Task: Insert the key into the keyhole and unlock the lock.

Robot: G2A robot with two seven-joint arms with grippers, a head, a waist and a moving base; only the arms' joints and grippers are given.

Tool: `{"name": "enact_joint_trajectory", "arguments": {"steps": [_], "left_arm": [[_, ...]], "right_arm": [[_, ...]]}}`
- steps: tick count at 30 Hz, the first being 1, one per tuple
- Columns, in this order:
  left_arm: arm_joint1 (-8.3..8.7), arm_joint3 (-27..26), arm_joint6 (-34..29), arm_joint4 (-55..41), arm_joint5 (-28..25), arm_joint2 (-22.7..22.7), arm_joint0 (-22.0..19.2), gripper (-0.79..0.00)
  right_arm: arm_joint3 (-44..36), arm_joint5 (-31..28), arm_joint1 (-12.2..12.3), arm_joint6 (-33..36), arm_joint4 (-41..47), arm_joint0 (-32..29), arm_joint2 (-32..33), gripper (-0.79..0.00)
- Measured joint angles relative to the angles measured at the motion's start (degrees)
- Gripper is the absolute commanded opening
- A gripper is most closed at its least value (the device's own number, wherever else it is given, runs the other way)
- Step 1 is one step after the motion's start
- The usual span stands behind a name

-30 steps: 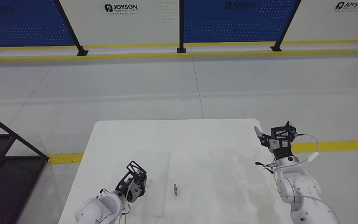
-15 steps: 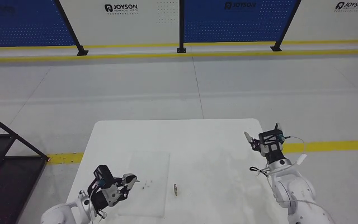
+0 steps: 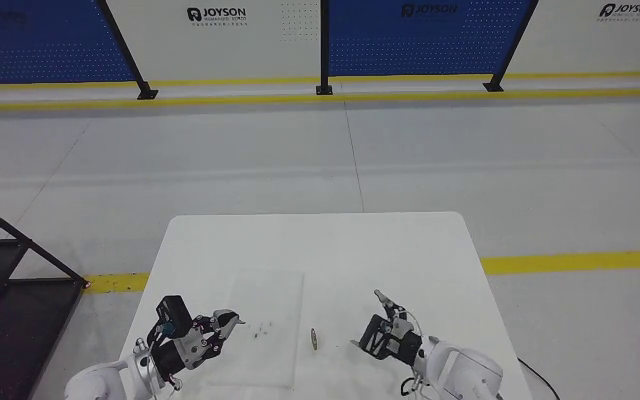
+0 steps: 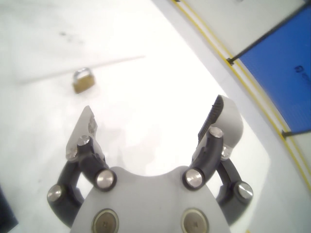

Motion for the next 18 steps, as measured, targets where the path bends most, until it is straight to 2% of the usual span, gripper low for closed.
{"name": "enact_joint_trajectory", "arguments": {"steps": [5, 10, 13, 18], "left_arm": [[0.00, 0.0, 0.0, 0.0, 0.0, 0.0, 0.0, -0.785], [0.00, 0.0, 0.0, 0.0, 0.0, 0.0, 0.0, -0.785], [0.00, 0.0, 0.0, 0.0, 0.0, 0.0, 0.0, -0.785], [0.00, 0.0, 0.0, 0.0, 0.0, 0.0, 0.0, -0.785]], "right_arm": [[3.2, -6.1, -0.5, 1.8, 1.0, 3.8, -5.9, 0.000], [5.0, -7.6, -1.0, 0.6, 3.6, 6.0, -10.1, 0.000], [6.5, -5.3, -1.7, 1.5, 7.3, 7.0, -12.0, 0.000], [9.5, 3.7, -3.2, 5.2, 11.7, 9.0, -15.9, 0.000]]}}
